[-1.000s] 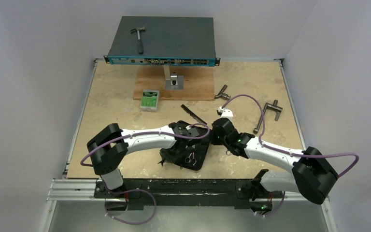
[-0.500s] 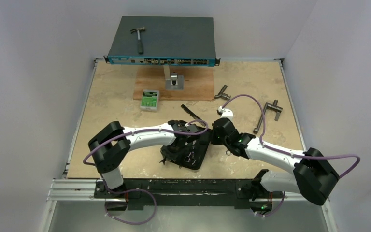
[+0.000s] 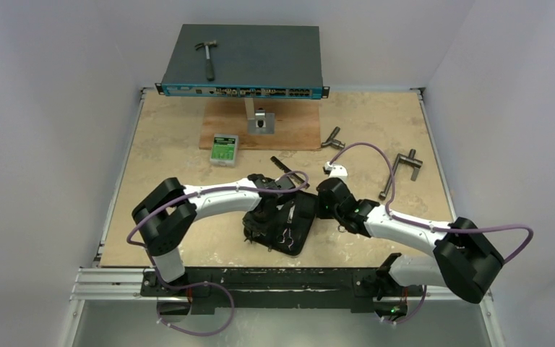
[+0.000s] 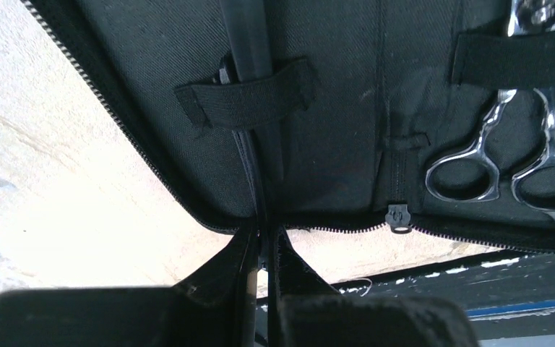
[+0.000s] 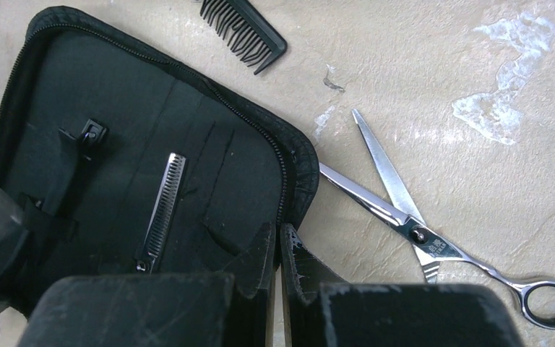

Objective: Sort the hair-cutting tools
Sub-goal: Place the haircut tool in the hairdressing tool bag.

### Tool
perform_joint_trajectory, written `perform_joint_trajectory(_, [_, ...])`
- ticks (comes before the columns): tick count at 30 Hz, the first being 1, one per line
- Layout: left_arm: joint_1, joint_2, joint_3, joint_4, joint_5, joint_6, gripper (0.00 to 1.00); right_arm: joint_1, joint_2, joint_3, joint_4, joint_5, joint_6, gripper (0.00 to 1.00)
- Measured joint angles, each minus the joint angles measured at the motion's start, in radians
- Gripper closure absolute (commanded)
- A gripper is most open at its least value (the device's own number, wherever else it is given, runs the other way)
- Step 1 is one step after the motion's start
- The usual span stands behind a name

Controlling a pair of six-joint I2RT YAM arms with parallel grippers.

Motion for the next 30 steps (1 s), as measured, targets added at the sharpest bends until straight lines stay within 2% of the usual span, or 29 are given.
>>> perform_joint_trajectory(9, [0.049,0.0,-0.005,0.05,0.048,0.005,1.0,-0.001,0.008,0.0,-0.002,0.0,-0.007,1.0])
perform_joint_trajectory(30, [0.08,0.035,0.05,0.056,0.036,0.03,1.0,-0.001,0.034,0.0,-0.008,-0.011,-0.019,1.0])
